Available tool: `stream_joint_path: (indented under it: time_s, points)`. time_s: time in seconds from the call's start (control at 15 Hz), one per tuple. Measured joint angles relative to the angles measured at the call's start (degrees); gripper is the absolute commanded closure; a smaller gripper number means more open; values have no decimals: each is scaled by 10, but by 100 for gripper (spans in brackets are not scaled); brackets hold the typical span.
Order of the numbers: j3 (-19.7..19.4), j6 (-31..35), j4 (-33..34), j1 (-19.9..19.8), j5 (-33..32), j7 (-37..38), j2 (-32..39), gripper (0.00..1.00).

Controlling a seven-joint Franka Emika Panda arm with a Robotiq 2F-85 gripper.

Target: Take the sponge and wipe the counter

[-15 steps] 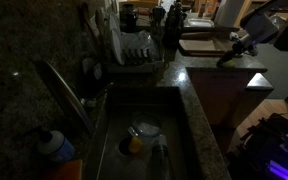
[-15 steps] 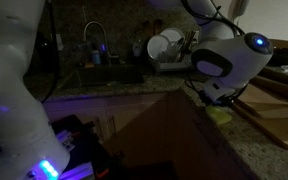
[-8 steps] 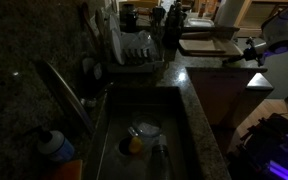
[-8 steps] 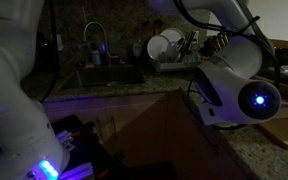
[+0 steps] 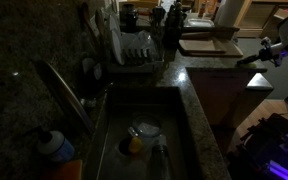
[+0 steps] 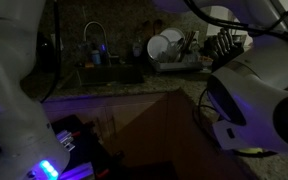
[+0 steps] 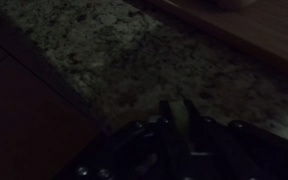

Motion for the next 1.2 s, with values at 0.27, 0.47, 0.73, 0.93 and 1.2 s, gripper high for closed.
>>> stream_joint_path:
  time_s: [0.27,0.47,0.73,0.93,1.2]
  points:
    - [-30,39,9,-9,-34,0,3,95]
    - [-26,87,11,-5,-30,-5,2,95]
    - [-1,162,21,5,16,-34,2,95]
    - [34,199,58,24,76,-65,-2,95]
    - [71,179,109,50,109,-62,-39,95]
